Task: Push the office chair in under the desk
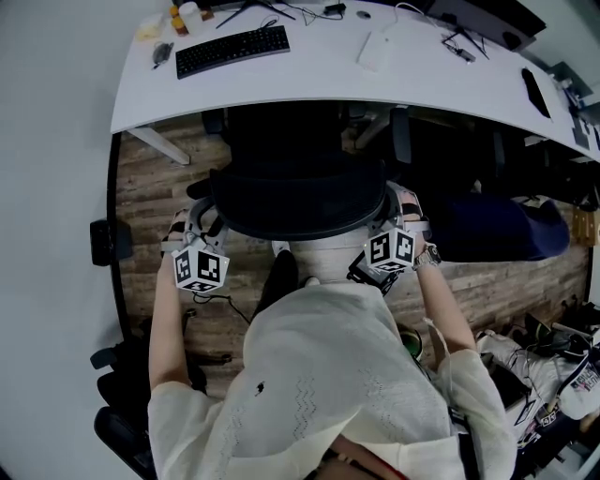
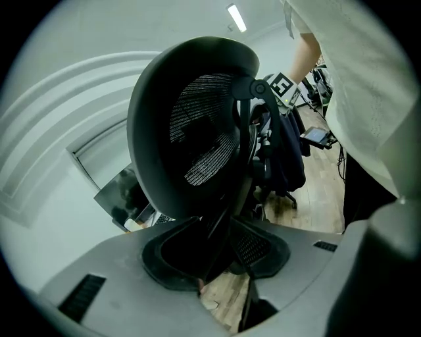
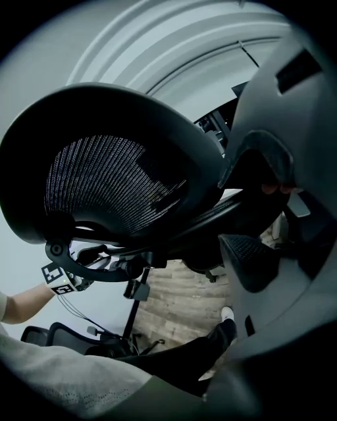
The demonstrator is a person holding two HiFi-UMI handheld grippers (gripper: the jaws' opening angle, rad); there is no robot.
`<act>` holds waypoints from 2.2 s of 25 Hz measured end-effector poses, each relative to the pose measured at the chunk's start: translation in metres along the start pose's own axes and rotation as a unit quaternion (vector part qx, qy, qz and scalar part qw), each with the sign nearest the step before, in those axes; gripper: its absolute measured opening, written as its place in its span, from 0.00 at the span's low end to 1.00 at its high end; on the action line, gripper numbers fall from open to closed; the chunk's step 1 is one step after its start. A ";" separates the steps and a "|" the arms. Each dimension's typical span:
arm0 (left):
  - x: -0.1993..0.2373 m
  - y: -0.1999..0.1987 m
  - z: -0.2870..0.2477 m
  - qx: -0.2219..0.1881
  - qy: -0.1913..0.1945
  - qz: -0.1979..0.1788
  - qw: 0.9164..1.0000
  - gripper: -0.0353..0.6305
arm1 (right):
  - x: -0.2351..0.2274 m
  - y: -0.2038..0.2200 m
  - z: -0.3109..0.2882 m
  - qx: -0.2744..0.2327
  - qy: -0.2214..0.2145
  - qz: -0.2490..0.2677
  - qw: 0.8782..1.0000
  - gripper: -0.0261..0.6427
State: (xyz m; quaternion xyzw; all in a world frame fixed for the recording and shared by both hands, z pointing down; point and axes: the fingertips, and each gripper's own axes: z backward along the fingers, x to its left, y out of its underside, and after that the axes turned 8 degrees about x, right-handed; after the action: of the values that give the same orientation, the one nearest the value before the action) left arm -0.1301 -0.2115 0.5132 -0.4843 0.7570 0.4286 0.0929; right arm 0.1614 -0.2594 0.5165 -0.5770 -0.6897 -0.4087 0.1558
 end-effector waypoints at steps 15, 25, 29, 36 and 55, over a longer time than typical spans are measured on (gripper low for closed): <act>0.048 0.009 -0.032 -0.023 0.009 -0.011 1.000 0.27 | -0.025 -0.021 -0.040 0.020 0.010 -0.012 1.000 0.37; 0.075 0.017 -0.047 -0.036 0.008 -0.019 0.999 0.27 | -0.036 -0.036 -0.061 0.029 0.024 -0.019 0.999 0.38; 0.084 0.018 -0.053 -0.041 0.006 -0.024 0.999 0.27 | -0.042 -0.039 -0.069 0.034 0.030 -0.022 0.999 0.38; 0.096 0.019 -0.060 -0.043 0.006 -0.024 0.999 0.27 | -0.049 -0.044 -0.079 0.032 0.036 -0.024 0.999 0.39; 0.115 0.018 -0.078 -0.041 -0.002 -0.017 0.999 0.28 | -0.068 -0.049 -0.101 0.024 0.041 -0.022 0.999 0.39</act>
State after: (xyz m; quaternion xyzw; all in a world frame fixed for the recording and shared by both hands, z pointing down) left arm -0.1820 -0.3412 0.5074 -0.4999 0.7301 0.4587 0.0814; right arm 0.1098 -0.3795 0.5135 -0.5402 -0.7053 -0.4184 0.1888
